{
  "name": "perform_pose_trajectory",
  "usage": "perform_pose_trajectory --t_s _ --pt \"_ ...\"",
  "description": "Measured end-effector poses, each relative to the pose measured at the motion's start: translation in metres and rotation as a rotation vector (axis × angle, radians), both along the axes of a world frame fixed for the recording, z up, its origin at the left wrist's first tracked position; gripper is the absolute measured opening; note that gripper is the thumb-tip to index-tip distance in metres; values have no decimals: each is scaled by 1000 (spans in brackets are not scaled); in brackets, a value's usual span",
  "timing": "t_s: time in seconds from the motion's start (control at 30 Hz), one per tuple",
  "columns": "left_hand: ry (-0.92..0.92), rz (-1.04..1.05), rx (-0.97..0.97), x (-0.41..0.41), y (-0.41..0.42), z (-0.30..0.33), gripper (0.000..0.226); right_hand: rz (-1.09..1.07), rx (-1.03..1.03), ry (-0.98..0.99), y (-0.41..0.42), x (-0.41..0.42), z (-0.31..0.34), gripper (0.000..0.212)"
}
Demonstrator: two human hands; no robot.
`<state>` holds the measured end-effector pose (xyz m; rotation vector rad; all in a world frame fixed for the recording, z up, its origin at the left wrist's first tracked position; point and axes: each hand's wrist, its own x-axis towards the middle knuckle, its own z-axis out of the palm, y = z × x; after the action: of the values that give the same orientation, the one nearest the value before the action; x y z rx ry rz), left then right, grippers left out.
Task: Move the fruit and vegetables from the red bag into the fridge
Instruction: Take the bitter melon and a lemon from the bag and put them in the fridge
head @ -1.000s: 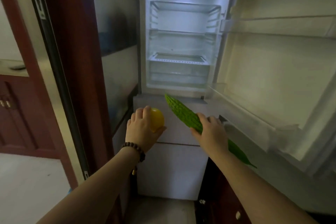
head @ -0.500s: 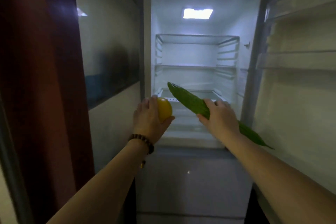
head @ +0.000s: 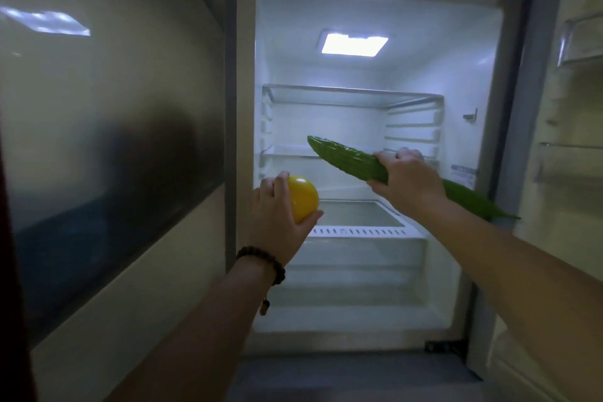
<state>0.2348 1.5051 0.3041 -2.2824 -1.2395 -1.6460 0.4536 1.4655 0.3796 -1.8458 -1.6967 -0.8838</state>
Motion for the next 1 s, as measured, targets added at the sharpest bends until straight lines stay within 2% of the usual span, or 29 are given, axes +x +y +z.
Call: perform_pose_trajectory --t_s 0.2,0.4,0.73,0.87,1.0 --pt "-19 52 113 11 55 28 82 -60 -57 -75 66 22 42 45" --pt "15 36 226 45 111 66 81 -74 -201 -122 150 49 83 47" --pt "25 126 207 71 186 94 83 111 -446 -82 292 78 113 51" --pt "-32 126 226 75 190 83 80 121 -536 -82 337 87 119 64" --pt "-76 152 204 75 193 82 79 95 -575 -80 368 92 118 64"
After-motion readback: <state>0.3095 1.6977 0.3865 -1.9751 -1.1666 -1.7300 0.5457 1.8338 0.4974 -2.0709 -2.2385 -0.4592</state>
